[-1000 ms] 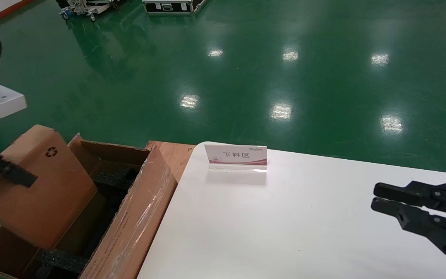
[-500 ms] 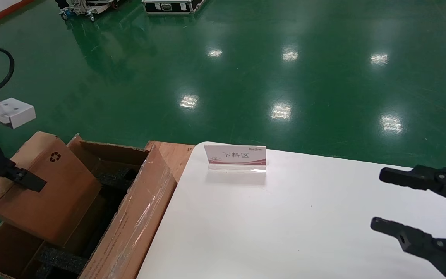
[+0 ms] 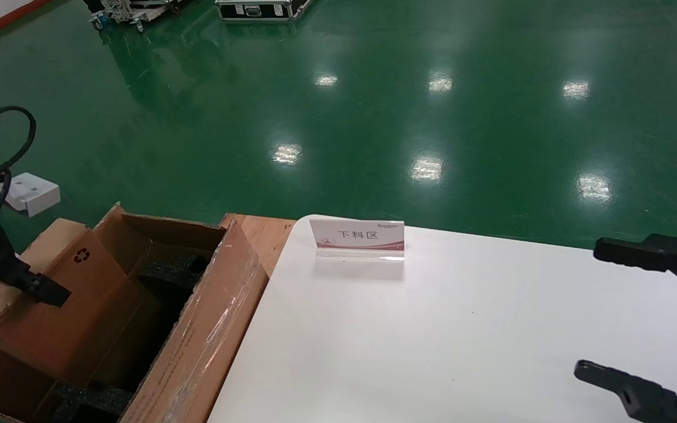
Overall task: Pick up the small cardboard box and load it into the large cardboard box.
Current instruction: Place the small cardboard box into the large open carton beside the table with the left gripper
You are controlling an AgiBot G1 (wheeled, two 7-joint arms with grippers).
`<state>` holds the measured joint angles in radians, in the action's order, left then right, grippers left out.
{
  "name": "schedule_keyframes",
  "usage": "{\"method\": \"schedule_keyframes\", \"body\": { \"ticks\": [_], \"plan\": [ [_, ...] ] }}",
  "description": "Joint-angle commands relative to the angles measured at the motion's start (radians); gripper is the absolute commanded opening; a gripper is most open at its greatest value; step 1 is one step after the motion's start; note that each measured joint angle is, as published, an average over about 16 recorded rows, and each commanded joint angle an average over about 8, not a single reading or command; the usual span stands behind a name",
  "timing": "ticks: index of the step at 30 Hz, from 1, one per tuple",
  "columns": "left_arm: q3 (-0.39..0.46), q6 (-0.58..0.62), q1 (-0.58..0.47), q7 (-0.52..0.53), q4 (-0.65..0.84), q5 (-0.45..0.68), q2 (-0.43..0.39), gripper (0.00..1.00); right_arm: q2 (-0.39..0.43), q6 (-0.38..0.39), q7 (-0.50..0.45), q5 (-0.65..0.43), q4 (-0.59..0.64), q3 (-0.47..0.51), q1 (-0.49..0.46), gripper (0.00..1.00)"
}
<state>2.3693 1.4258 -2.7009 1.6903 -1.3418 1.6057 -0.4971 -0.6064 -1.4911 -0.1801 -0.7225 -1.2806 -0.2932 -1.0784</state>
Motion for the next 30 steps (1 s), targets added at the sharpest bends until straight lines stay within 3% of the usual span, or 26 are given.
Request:
{"method": "schedule_keyframes", "body": {
  "ticks": [1,17,30],
  "plan": [
    [0.004,-0.015,0.014,0.003,0.001,0.007,0.005,0.0,0.0,0.0,0.0,0.0,0.0,0.0,0.0,1.0],
    [0.026,-0.147,0.139,-0.006,0.086,0.057,-0.012,0.0,0.0,0.0,0.001,0.001,0.0,-0.001,0.0,1.0],
    [0.027,-0.235,0.27,-0.05,0.225,0.017,-0.061,0.0,0.001,0.001,0.001,0.001,0.0,-0.002,0.0,1.0]
  ]
}}
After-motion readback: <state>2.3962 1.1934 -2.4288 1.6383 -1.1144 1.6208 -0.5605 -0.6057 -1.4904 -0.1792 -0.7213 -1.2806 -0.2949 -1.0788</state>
